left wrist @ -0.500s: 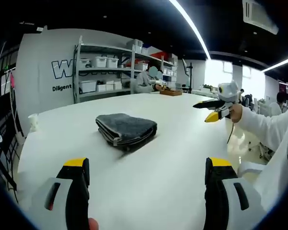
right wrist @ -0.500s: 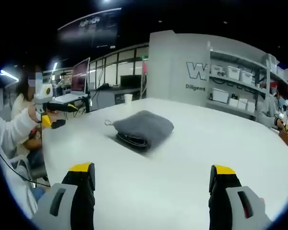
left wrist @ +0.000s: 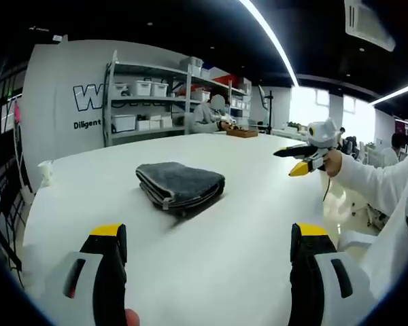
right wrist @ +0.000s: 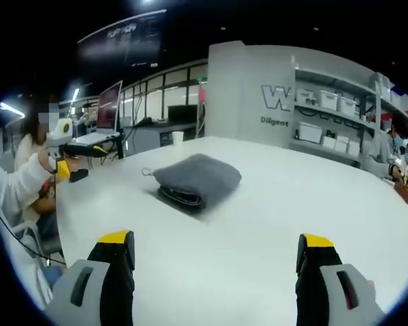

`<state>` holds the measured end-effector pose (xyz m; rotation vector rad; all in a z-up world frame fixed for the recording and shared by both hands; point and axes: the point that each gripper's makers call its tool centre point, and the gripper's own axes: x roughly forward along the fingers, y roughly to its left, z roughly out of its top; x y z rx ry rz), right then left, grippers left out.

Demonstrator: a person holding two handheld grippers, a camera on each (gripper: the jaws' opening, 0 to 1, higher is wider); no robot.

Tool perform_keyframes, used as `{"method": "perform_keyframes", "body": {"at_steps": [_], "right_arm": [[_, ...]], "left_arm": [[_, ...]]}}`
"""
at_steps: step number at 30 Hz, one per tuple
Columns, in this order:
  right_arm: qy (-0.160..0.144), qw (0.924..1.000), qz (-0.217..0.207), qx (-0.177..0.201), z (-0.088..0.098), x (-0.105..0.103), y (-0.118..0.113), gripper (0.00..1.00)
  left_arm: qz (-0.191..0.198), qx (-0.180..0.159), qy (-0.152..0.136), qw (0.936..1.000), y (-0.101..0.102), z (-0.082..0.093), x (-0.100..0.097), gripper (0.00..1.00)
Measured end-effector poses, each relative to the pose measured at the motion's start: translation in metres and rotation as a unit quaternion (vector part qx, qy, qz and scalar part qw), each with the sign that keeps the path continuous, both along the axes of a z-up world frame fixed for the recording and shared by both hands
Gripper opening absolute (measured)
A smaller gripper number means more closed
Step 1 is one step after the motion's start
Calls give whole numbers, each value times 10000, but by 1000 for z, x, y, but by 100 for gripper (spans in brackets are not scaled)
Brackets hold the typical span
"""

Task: Open the folded towel by lifting each exposed corner and separating the folded layers until the towel lies flat within the target outline without major curled edges

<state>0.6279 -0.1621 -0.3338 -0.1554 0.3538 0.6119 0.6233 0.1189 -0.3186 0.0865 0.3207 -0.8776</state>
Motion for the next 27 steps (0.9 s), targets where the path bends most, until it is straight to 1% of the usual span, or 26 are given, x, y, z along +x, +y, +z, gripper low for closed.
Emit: {"method": "perform_keyframes", "body": {"at_steps": [3, 7, 13, 17, 23, 27], "right_arm": [[10, 10000, -6, -17, -1, 3, 0, 99], [11, 10000, 19, 14, 2, 13, -3, 99], [-30, 10000, 36, -31, 3, 14, -3, 99], [-40, 10000, 25, 26, 4, 13, -3, 99], [-10, 10000, 53, 4, 4, 20, -4, 99], [-30, 10000, 77, -6, 5, 19, 0, 99]], "left_arm": [[23, 18, -13, 10000, 1, 0, 2, 99], [40, 14, -2, 10000, 1, 0, 3, 99], [49, 51, -24, 10000, 1, 3, 3, 99], [57, 43, -28, 10000, 0, 3, 3, 99], [90, 75, -51, 9999, 2, 3, 2, 100], [144, 67, -78, 9998, 4, 4, 5, 100]]}}
